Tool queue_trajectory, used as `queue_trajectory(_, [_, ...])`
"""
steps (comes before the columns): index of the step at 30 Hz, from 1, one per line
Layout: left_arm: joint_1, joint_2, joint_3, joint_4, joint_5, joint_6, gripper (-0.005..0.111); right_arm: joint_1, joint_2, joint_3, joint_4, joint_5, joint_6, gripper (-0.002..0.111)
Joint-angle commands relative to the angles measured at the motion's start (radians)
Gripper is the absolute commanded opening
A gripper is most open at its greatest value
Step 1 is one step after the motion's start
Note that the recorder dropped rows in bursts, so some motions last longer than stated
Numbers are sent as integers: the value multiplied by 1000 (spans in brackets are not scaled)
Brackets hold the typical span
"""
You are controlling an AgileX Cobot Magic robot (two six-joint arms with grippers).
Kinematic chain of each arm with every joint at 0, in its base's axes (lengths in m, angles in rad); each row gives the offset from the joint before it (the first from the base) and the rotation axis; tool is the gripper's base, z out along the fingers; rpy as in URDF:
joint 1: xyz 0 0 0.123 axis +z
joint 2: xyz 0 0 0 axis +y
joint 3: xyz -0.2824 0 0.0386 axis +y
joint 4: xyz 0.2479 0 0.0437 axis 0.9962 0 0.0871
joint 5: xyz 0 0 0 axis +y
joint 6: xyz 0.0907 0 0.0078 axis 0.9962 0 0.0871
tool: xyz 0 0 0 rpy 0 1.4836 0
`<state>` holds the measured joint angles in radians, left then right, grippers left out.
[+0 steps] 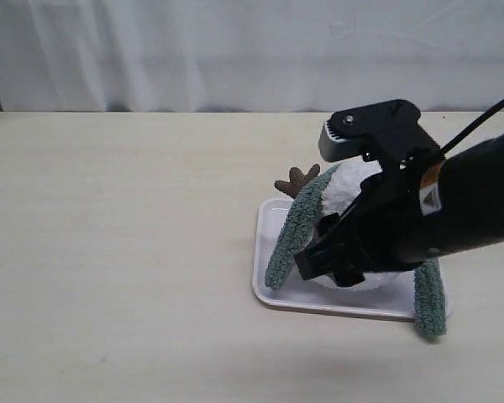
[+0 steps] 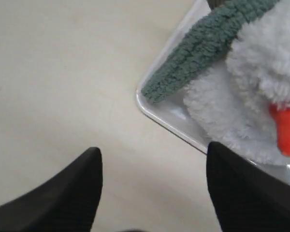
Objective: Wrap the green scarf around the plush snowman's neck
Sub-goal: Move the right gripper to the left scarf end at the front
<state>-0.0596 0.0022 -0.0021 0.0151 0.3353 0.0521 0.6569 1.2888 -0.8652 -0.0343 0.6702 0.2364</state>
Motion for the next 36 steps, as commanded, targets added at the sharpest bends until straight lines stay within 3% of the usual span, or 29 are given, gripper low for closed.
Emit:
queue_trajectory(1, [-7, -2, 2, 0, -10, -3, 0, 106, 45, 70, -312, -153, 438, 59])
queue_trajectory(7, [-7, -2, 2, 0, -12, -3, 0, 197, 184, 80, -533, -264, 779, 60])
queue_trajectory(10, [-7, -2, 2, 0, -12, -3, 0, 199, 283, 78, -618, -281, 894, 67])
queue_trajectory(20, [-7, -2, 2, 0, -12, -3, 0, 174, 546, -47, -637, -313, 994, 70])
queue_trajectory(26, [-7, -2, 2, 0, -12, -3, 0, 122, 575, -47, -639, -312, 1034, 70])
queue_trajectory(30, [-7, -2, 2, 0, -12, -3, 0, 91, 591, -47, -639, -425, 1062, 66])
queue_trajectory(36, [-7, -2, 2, 0, -12, -3, 0, 53, 623, -49, -639, -431, 1065, 60])
